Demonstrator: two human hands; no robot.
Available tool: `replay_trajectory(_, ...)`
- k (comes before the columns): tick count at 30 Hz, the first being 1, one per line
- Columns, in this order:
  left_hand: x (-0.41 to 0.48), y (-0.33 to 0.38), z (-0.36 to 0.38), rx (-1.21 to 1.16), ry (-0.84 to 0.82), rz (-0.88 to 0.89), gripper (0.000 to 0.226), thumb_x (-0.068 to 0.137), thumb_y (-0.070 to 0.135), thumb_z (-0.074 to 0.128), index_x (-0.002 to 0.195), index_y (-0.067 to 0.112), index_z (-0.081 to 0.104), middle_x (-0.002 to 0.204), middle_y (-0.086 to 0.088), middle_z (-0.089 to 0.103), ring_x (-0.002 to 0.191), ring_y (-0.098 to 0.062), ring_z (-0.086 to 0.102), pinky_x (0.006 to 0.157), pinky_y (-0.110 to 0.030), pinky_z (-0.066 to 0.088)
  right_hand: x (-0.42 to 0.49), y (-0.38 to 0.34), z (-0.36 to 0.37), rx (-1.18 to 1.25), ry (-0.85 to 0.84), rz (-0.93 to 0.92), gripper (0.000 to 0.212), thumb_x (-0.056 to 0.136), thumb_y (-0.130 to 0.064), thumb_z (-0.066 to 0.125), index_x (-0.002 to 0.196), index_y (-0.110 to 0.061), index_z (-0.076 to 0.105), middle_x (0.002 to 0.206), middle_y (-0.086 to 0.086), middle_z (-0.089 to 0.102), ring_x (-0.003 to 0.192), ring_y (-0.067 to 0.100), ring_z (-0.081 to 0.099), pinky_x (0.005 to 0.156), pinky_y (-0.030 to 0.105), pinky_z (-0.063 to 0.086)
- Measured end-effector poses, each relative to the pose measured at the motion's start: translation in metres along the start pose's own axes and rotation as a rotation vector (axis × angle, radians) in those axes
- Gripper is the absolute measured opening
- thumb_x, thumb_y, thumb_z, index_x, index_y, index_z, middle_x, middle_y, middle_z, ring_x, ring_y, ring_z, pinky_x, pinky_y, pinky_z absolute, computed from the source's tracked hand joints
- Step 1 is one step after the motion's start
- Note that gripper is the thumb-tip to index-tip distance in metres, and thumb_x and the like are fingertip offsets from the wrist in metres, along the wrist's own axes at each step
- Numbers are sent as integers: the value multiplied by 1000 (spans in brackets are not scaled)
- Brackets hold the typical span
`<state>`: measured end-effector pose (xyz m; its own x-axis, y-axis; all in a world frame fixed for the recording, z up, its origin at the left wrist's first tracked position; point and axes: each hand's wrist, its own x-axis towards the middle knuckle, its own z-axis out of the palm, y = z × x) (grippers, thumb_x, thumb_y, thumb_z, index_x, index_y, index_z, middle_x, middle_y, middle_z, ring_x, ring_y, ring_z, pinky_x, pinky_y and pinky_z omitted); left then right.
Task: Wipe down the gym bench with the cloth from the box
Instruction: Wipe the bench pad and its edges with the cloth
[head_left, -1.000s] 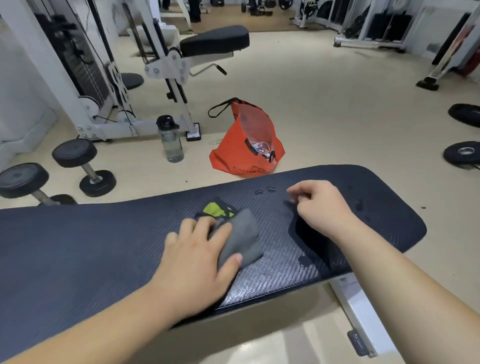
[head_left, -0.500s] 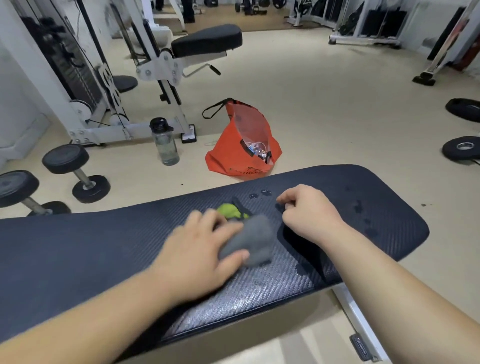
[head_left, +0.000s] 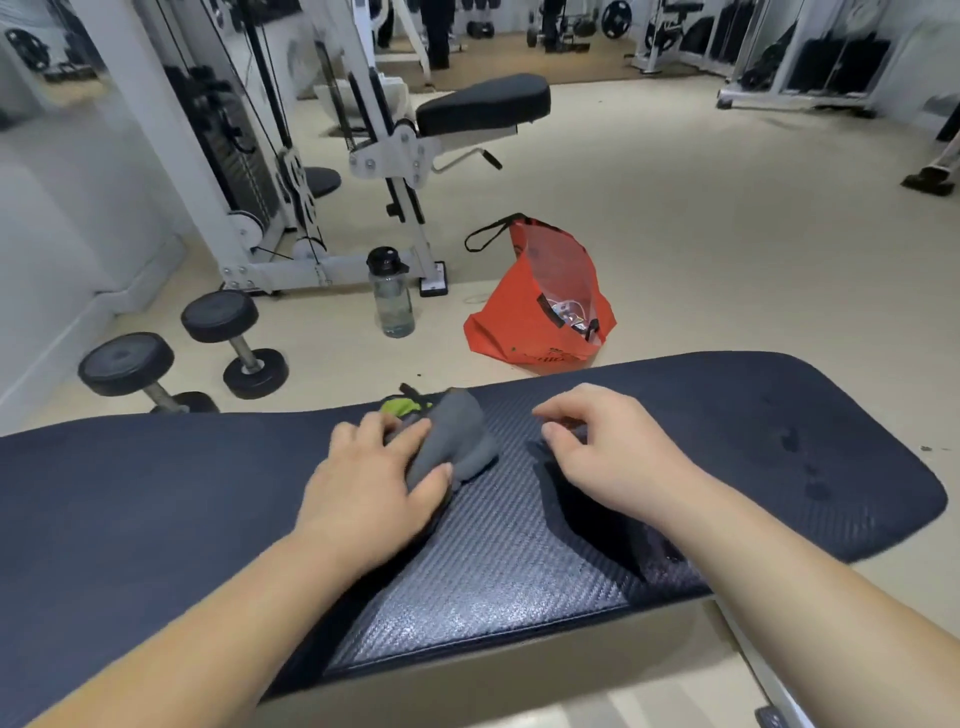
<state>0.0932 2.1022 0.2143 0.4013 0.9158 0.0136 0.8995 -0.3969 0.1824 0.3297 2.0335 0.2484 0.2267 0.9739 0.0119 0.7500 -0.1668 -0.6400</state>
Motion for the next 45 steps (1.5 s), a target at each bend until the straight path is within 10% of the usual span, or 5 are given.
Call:
replay_trajectory(9, -42, -19, -30, -729, -166, 132, 27, 93, 42, 68, 117, 33, 74, 110, 16, 69, 99, 2, 62, 94, -28, 49, -22, -83, 21, -351, -390, -5, 33, 96, -51, 46, 97, -28, 69, 100, -3, 64, 116, 26, 48, 94, 47, 51)
replay_trajectory(20, -51, -93, -29, -251, 126, 318, 24, 92, 32, 54, 109, 31, 71, 109, 14, 57, 101, -12, 57, 77, -39, 56, 8, -102, 86, -665, -384, -32, 64, 101, -68, 31, 160, -45, 22, 173, -5, 15, 156, 34, 8, 124, 48, 23)
replay_trajectory(32, -32, -130, -44, -250, 86, 63, 22, 94, 26, 52, 106, 29, 70, 107, 10, 53, 99, -19, 59, 78, -40, 55, -9, -108, 114, -581, -385, -487, 71, 84, -84, 32, 144, -52, 51, 157, -10, 44, 138, 30, 38, 113, 46, 42)
replay_trajectory(39, -39, -119, -32, -294, 97, 136, 23, 96, 31, 55, 115, 32, 69, 110, 17, 52, 99, -10, 57, 79, -38, 55, 33, -68, 76, -586, -209, -16, 59, 94, -73, 43, 150, -53, 43, 162, -9, 33, 144, 30, 26, 116, 45, 37)
replay_trajectory(45, -13, -100, -35, -116, 54, 306, 28, 93, 32, 57, 119, 28, 69, 124, 10, 58, 114, -18, 56, 90, -39, 54, -17, -91, 76, -563, -364, -152, 71, 86, -80, 49, 150, -51, 41, 161, -10, 27, 148, 26, 19, 117, 45, 33)
